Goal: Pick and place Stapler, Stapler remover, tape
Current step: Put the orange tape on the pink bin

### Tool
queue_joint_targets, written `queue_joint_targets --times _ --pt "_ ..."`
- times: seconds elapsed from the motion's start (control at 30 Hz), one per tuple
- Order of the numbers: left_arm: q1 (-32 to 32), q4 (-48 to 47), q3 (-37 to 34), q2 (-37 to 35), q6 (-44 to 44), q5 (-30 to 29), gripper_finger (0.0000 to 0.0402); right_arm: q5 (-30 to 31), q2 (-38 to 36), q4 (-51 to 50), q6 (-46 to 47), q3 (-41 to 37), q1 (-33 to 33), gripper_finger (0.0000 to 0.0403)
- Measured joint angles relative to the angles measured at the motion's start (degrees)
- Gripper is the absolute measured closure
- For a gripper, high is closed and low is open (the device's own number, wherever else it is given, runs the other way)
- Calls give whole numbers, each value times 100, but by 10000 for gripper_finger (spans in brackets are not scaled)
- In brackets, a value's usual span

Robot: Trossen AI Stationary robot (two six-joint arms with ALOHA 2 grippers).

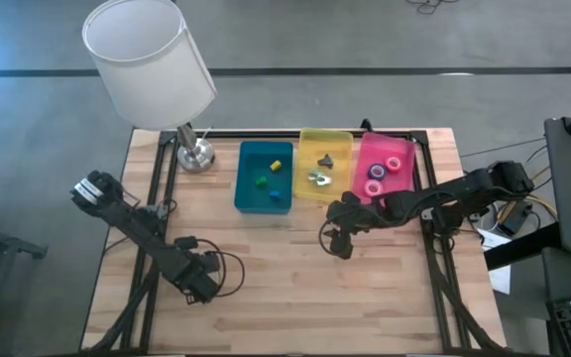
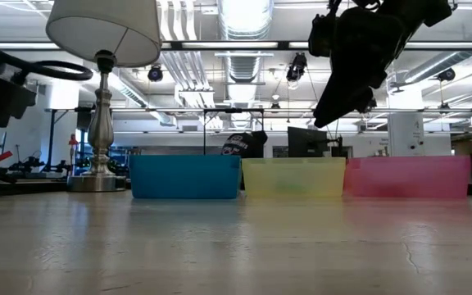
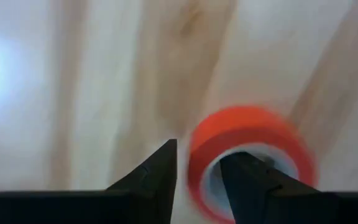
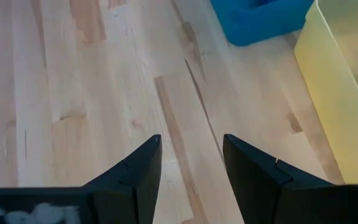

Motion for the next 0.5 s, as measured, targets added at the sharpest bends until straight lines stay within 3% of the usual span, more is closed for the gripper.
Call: queue_joint_targets --times 0.13,0.27,0.4,0.5 --pt "41 654 -161 -5 132 20 296 0 69 112 102 2 0 234" --pt "115 695 -125 -9 143 -90 342 2 344 522 22 2 -2 234" --pt "231 737 95 -9 124 -799 360 -135 746 1411 -417 4 -2 242" --pt "301 834 355 -9 181 -1727 360 -769 1029 2034 -621 93 -7 253"
